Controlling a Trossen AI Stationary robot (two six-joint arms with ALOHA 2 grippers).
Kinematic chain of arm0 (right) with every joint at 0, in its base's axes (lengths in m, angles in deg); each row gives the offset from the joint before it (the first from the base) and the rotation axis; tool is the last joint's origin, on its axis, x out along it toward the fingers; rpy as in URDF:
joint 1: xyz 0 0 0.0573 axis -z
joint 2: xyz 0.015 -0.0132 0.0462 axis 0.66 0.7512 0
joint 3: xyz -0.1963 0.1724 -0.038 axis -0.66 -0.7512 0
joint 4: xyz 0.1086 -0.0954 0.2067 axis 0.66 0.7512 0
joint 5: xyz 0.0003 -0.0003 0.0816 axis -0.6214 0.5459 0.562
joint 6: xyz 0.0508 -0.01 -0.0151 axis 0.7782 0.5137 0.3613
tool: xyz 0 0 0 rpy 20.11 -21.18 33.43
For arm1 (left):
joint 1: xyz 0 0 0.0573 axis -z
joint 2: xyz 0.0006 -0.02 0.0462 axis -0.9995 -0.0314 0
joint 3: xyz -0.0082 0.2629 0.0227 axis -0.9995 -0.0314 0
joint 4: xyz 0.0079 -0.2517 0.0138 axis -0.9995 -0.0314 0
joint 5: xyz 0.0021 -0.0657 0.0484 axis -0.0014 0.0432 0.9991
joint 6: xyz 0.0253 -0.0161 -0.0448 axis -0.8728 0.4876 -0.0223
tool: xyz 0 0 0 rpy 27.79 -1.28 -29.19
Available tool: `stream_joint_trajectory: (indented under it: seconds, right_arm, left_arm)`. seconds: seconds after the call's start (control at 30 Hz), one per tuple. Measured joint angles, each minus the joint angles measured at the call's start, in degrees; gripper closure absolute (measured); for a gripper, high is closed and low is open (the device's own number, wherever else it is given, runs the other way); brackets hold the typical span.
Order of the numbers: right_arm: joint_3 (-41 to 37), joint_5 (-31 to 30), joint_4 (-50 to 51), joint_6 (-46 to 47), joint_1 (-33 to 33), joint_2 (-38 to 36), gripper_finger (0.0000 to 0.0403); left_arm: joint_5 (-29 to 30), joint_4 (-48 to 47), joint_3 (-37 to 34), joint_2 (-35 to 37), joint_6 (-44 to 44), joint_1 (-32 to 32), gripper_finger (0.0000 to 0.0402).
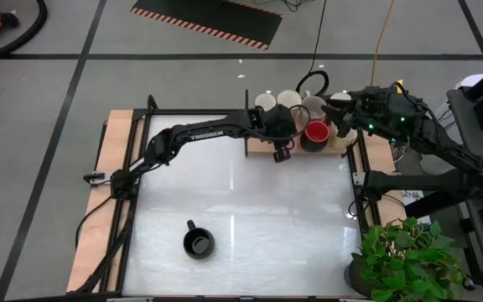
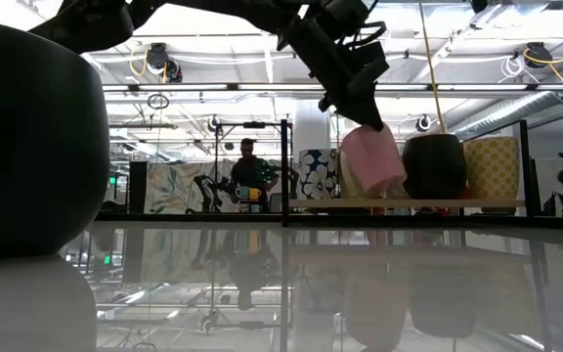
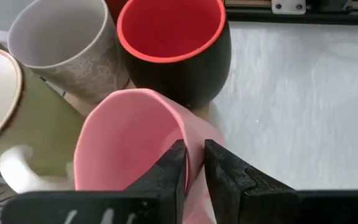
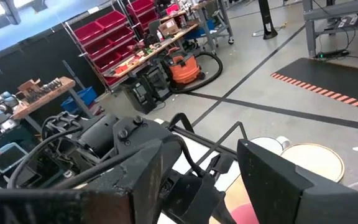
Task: Place coffee mugs
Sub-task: Put the pink mug on the shelf
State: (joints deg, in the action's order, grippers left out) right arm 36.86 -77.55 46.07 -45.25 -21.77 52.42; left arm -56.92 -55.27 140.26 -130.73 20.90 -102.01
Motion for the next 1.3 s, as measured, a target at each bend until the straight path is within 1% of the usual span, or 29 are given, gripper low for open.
stream_joint_trajectory:
  seconds: [0.2, 0.37, 0.53, 0.73, 0.87, 0.97, 1.1, 1.23, 1.3]
  right_arm:
    - [0.00, 0.00, -0.02, 0.26, 0.00, 0.00, 0.0202]
    - [0.00, 0.07, -0.02, 1.55, -0.02, 0.00, 0.0202]
    - [0.00, 0.19, -0.02, 2.15, -0.44, 0.00, 0.0202]
    - [0.00, 0.24, 0.27, 2.19, -1.67, 0.12, 0.0202]
    - [0.02, 3.82, 3.66, 2.39, -2.25, 0.62, 0.0202]
    - [0.02, 7.20, 8.41, 3.45, -3.04, 1.57, 0.0202]
    - [0.02, 10.68, 13.99, 2.95, -5.11, 3.46, 0.0202]
    - [0.02, 13.74, 19.42, -0.28, -7.36, 5.84, 0.0202]
    - [0.02, 15.71, 22.85, -3.16, -8.49, 7.28, 0.0202]
  left_arm:
    - [-0.80, 0.41, 0.00, 0.00, 0.58, 0.17, 0.0334]
    - [-0.99, 0.63, 0.00, 0.00, 1.47, 0.52, 0.0301]
    - [0.10, 0.48, 0.00, 0.00, 3.69, 0.37, 0.0274]
    - [1.43, 0.13, 0.00, 0.00, 5.78, 0.49, 0.0268]
    - [2.22, -2.14, -0.04, 0.64, 7.96, 1.00, 0.0268]
    - [2.18, -4.92, -0.04, 2.03, 10.06, 2.25, 0.0268]
    - [2.18, -5.91, -0.04, 3.05, 12.42, 4.48, 0.0268]
    - [2.57, -6.12, -0.09, 4.59, 14.78, 6.83, 0.0268]
    - [4.15, -7.08, 0.01, 5.33, 15.87, 7.99, 0.0268]
